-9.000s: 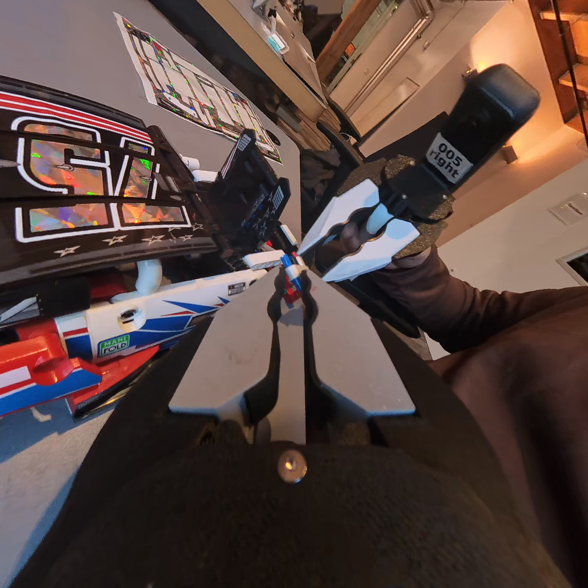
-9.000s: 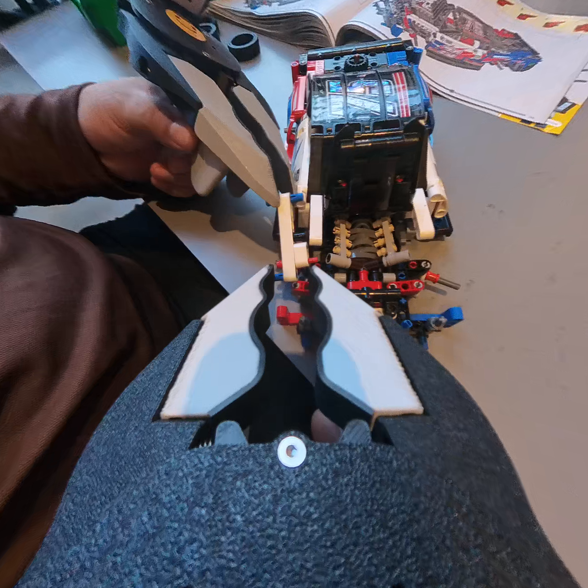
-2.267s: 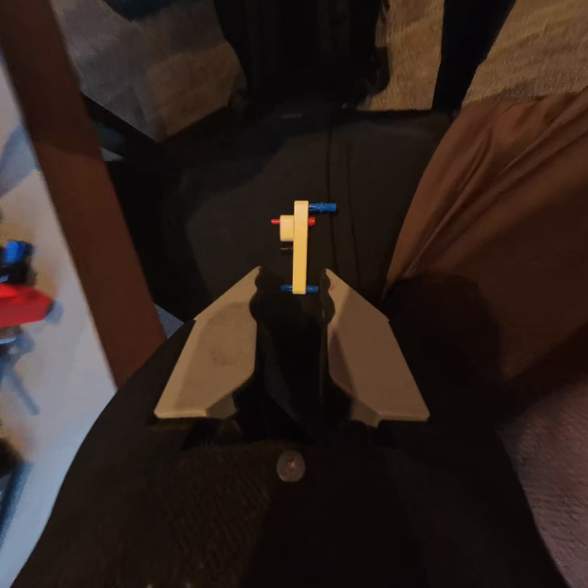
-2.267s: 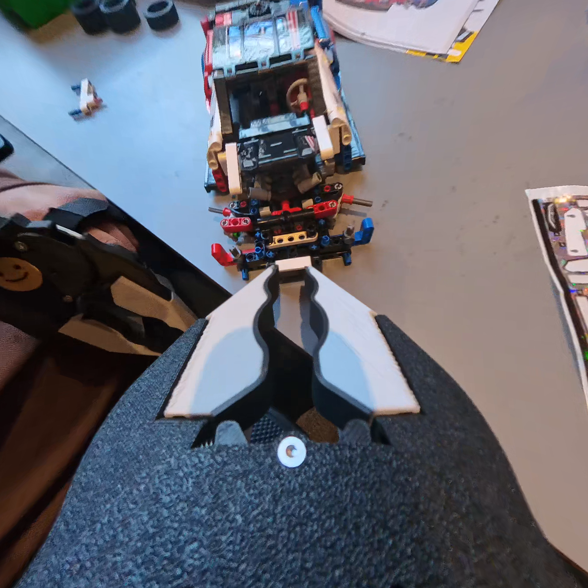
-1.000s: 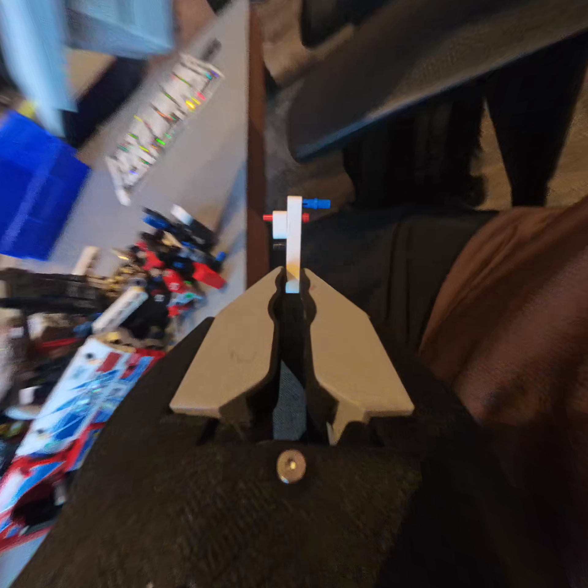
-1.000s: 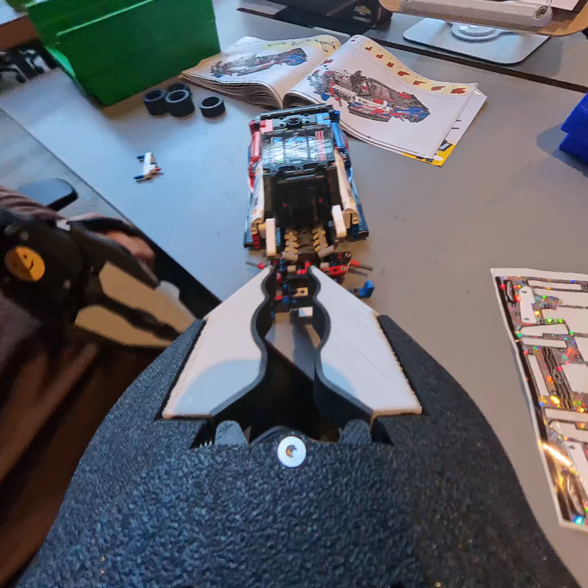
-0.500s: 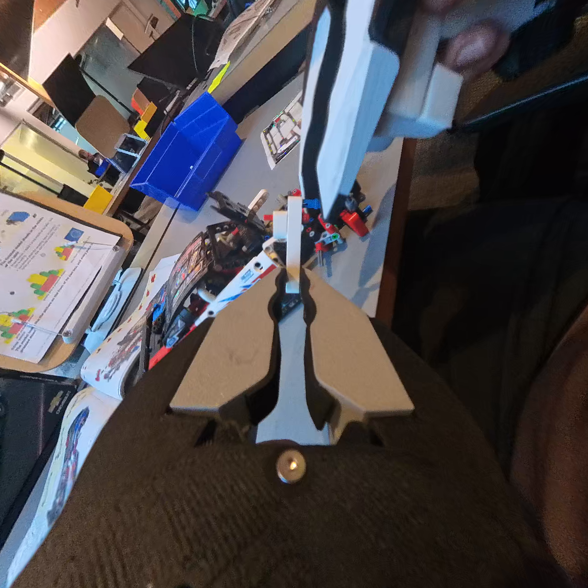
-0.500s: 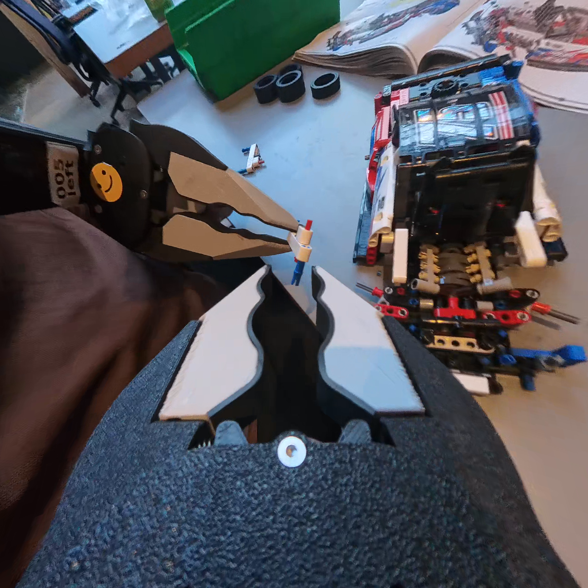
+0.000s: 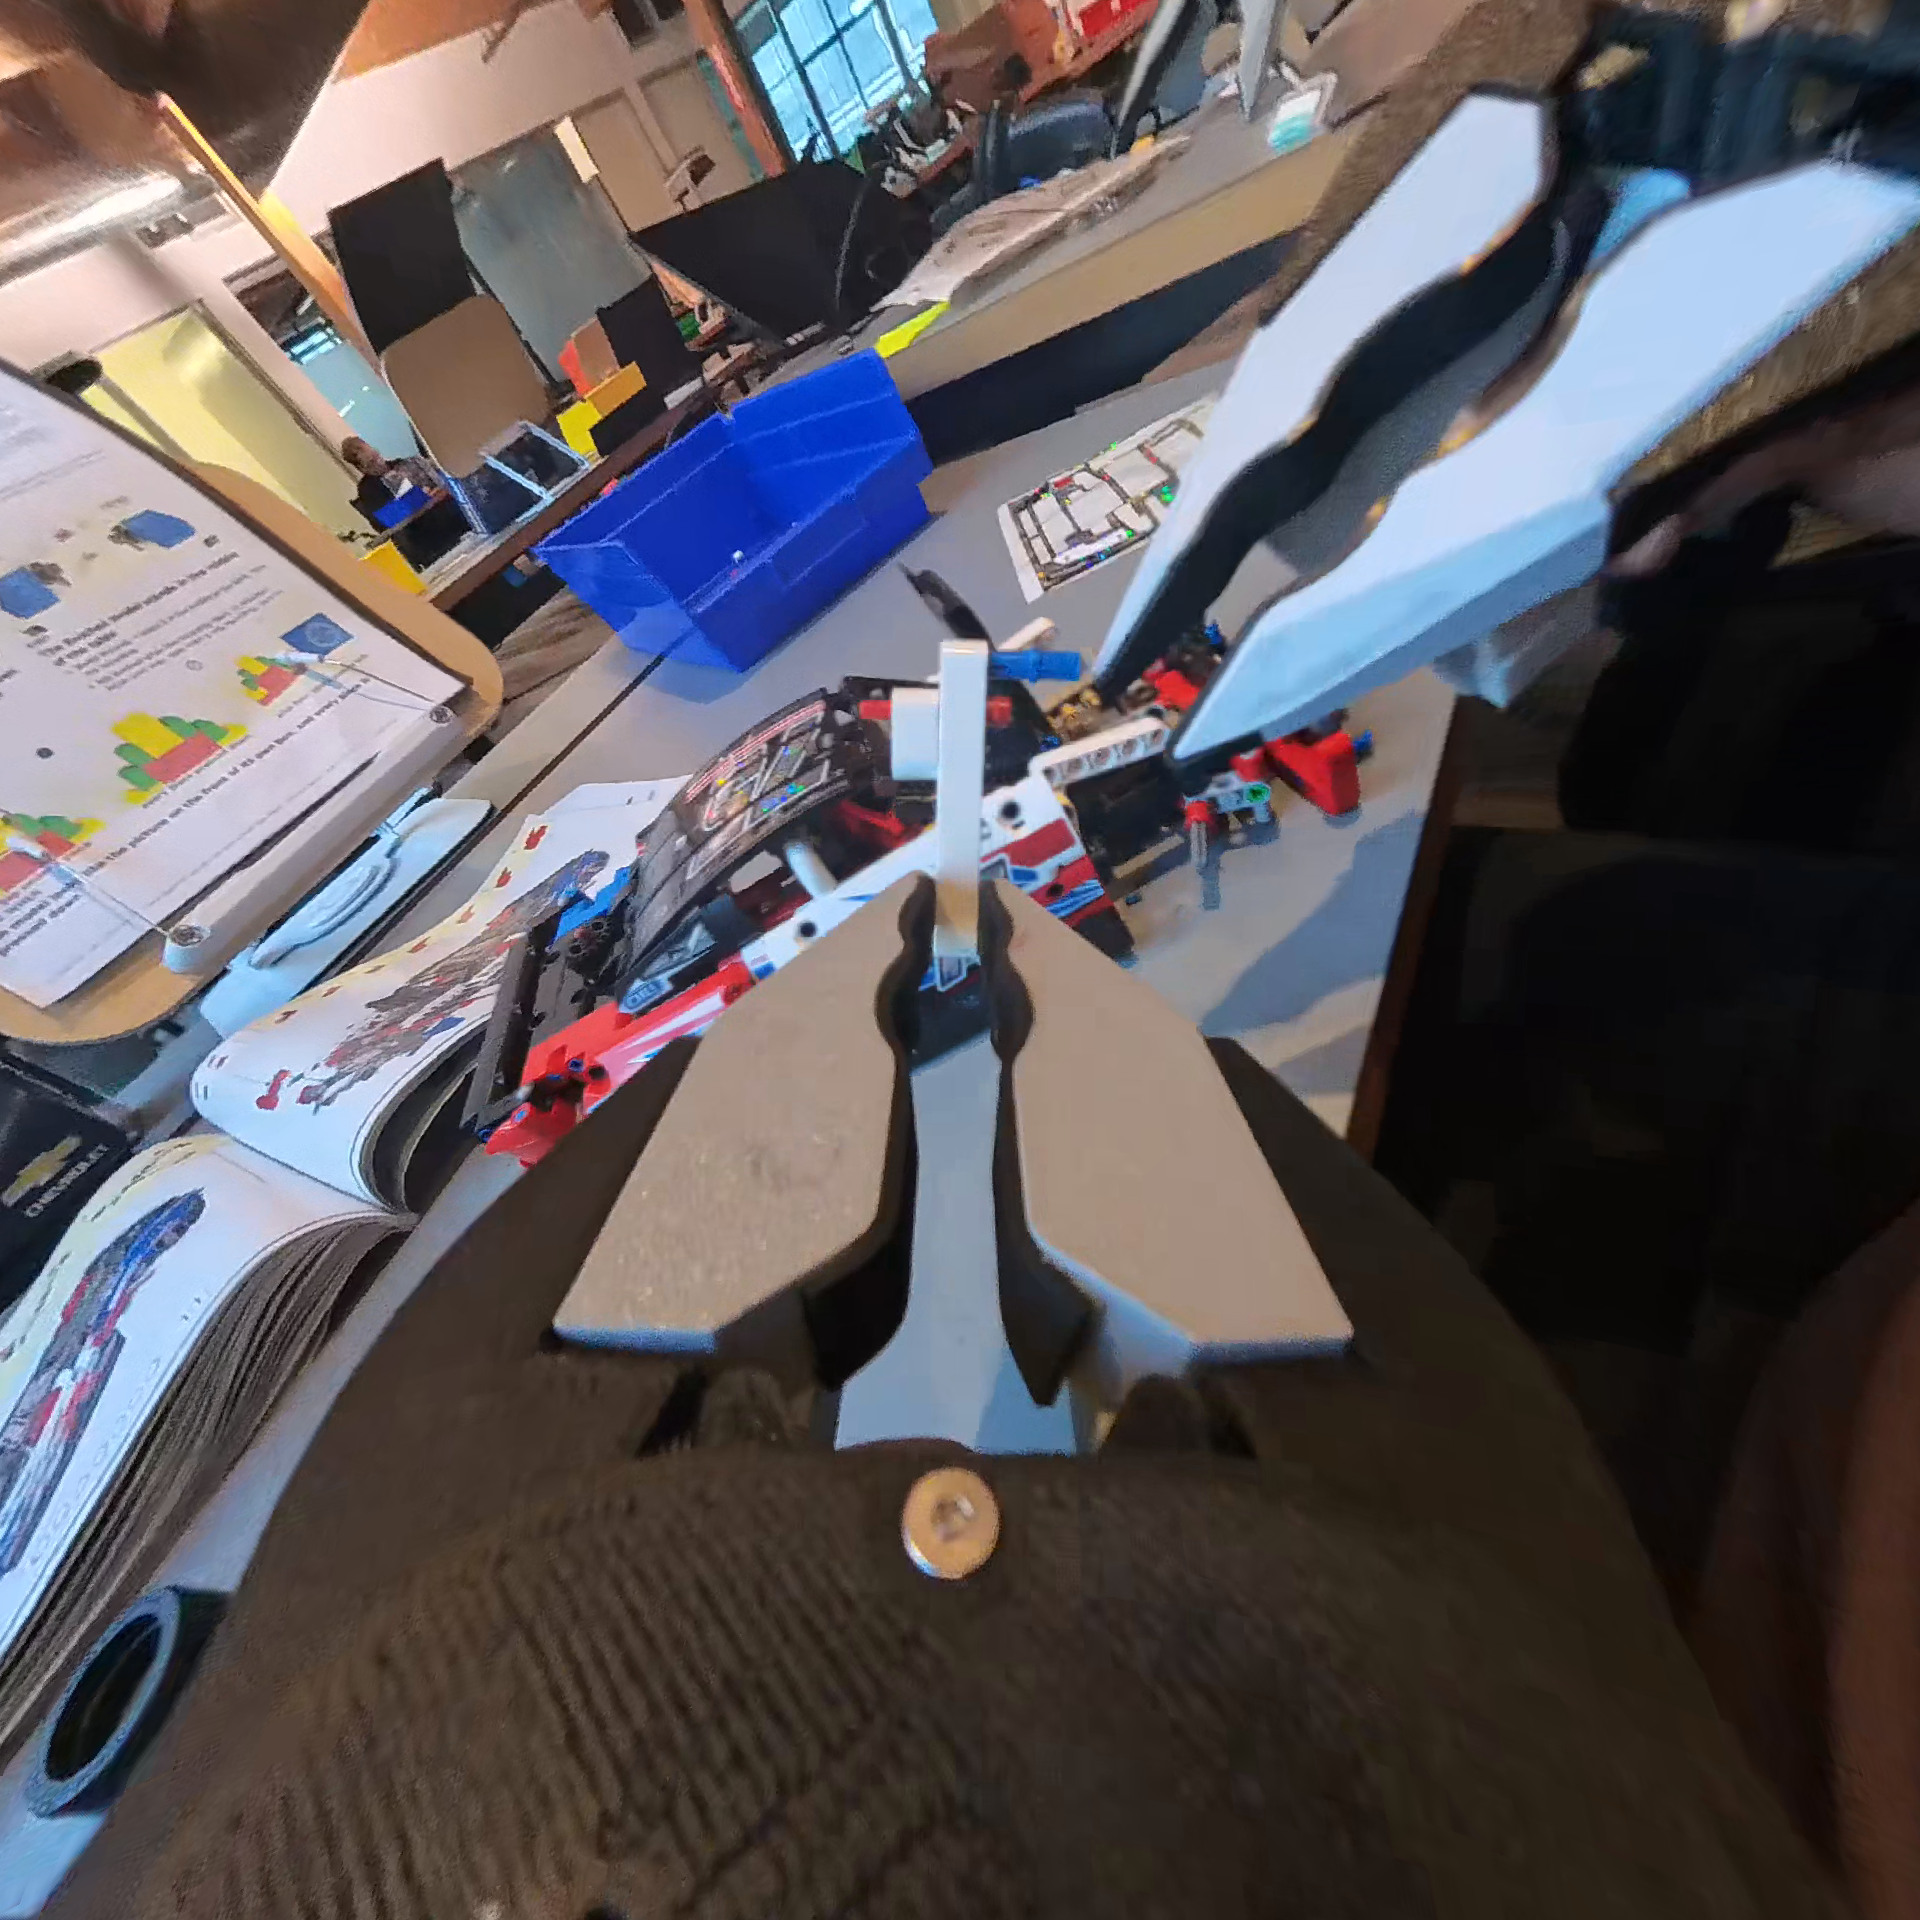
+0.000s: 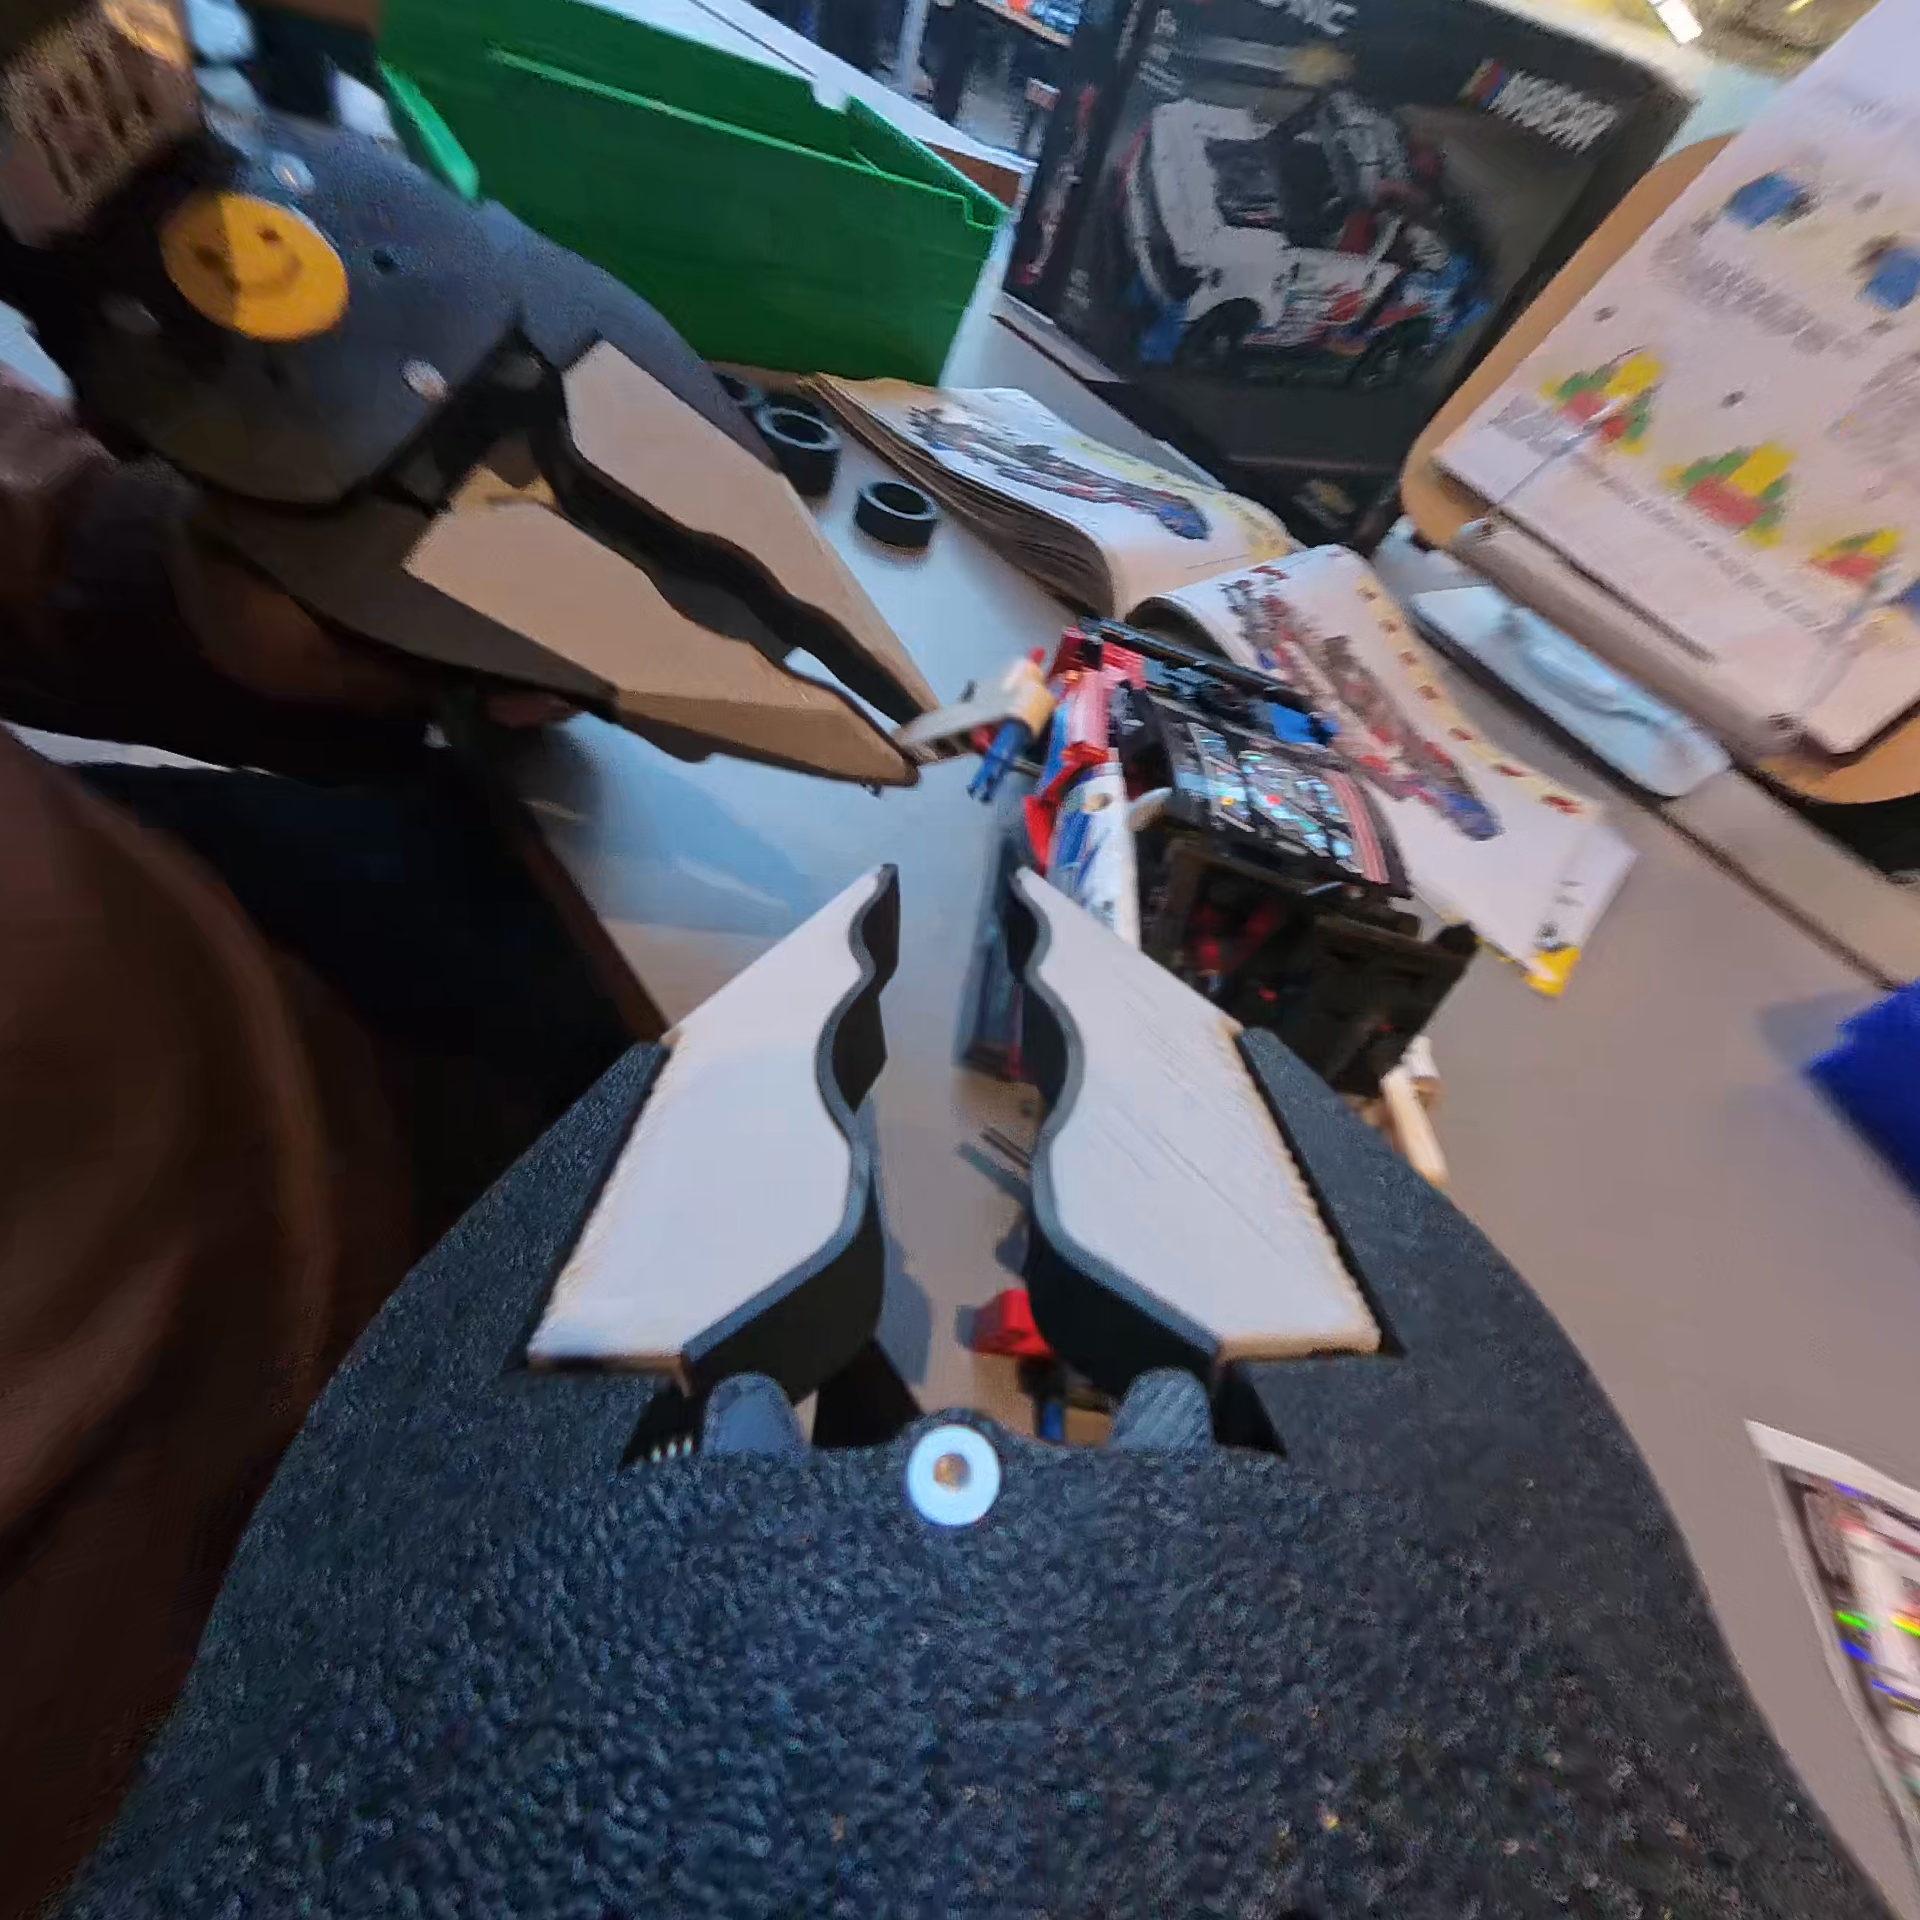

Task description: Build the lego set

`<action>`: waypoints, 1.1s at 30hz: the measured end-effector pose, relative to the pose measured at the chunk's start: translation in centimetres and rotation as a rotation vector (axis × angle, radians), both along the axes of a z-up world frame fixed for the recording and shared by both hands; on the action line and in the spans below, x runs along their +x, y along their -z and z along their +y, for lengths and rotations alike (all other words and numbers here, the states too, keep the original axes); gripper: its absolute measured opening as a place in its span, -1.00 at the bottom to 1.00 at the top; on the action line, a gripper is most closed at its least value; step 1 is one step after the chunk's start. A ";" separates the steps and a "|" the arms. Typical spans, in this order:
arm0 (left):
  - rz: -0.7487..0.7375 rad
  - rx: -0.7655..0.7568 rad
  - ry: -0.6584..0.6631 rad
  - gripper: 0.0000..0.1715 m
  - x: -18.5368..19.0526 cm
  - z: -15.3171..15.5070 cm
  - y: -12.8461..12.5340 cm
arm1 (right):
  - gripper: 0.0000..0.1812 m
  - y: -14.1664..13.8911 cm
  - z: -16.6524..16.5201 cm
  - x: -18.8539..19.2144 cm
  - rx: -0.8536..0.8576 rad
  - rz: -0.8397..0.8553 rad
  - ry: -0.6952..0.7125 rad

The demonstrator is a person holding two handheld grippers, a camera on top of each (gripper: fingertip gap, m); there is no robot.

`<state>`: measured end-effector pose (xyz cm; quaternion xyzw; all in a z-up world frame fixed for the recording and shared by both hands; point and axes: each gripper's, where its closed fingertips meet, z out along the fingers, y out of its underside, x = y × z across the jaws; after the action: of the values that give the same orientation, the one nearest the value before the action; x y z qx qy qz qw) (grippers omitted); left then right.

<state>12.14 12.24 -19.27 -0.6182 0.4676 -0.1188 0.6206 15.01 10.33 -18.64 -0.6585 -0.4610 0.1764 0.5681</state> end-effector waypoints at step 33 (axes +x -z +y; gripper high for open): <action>-0.283 -0.350 0.082 -0.94 1.6 -1.8 -0.3 | -0.68 -1.8 -0.6 -1.1 -0.244 0.337 -0.069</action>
<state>13.73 10.40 -18.94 -0.6740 0.3728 -0.3089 0.5579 13.92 9.70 -16.88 -0.6674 -0.3567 0.3578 0.5471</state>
